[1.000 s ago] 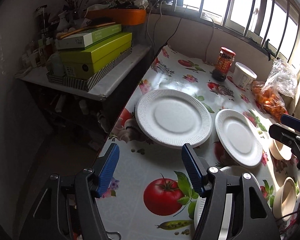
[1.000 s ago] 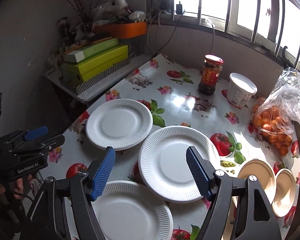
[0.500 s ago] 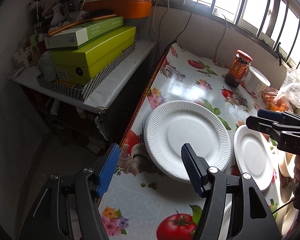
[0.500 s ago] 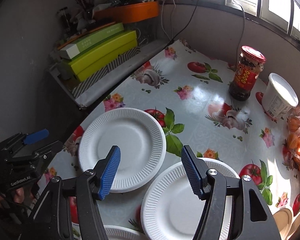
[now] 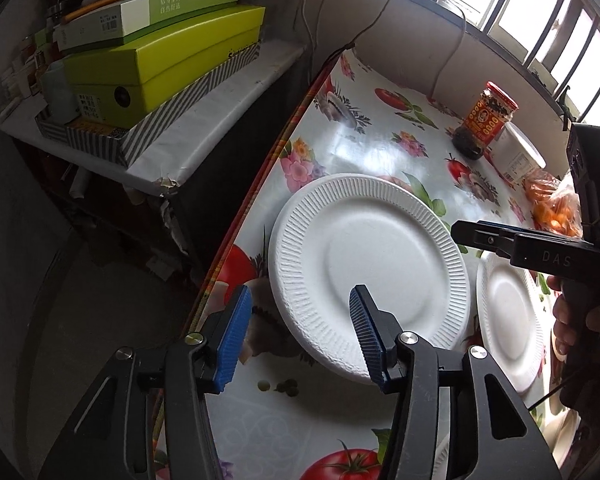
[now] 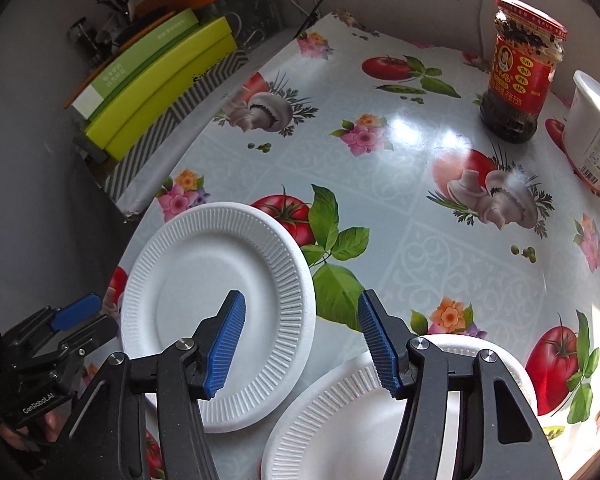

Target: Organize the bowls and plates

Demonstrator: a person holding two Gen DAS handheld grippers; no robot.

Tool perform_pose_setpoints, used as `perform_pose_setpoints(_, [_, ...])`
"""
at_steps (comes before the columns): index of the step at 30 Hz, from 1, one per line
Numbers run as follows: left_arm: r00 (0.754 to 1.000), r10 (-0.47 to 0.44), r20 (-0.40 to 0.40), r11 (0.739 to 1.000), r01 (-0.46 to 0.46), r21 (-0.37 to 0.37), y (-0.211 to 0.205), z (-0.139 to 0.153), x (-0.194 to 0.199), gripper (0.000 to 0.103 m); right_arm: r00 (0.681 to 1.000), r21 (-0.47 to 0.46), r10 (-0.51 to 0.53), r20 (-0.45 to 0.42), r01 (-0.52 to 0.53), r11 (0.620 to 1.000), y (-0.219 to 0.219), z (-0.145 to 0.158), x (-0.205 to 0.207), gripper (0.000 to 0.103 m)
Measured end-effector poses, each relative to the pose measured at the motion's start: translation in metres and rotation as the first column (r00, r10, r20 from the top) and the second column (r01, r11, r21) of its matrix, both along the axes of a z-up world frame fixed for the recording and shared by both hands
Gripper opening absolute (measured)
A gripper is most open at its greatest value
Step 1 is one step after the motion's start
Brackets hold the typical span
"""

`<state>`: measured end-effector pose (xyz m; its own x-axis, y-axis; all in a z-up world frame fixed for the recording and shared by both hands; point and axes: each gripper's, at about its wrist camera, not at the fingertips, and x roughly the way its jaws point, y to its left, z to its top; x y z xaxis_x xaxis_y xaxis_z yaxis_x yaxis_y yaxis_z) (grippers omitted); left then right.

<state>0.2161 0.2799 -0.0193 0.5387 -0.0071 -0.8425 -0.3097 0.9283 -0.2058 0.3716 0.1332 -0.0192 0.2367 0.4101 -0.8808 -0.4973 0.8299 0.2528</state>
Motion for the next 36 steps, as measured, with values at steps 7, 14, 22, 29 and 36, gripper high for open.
perform_pose_setpoints(7, [1.000,0.012,-0.021,0.999,-0.012,-0.033,0.002,-0.008,0.006,0.039,0.999,0.018,0.005,-0.036,-0.004,1.000,0.003,-0.011,0.006,0.047])
perform_pose_setpoints(14, [0.999,0.021,-0.039,0.999,-0.023,-0.047,0.005,-0.015,0.008,0.024,0.998,0.020,0.013,-0.064,-0.012,1.000,0.004,-0.020,0.006,0.032])
perform_pose_setpoints(22, [0.999,0.033,-0.040,0.998,-0.034,-0.046,0.007,-0.016,0.008,0.017,0.998,0.014,0.003,-0.062,-0.002,1.000,0.004,-0.023,0.006,0.019])
perform_pose_setpoints(29, [0.999,0.044,-0.030,0.998,-0.046,-0.042,0.008,-0.014,0.007,0.017,0.998,0.017,0.001,-0.059,0.000,1.000,0.003,-0.023,0.005,0.019])
perform_pose_setpoints(36, [0.998,0.057,-0.015,0.998,-0.057,-0.032,0.010,-0.005,0.000,0.017,0.999,0.032,0.003,-0.052,-0.001,0.999,0.008,-0.016,0.001,0.019])
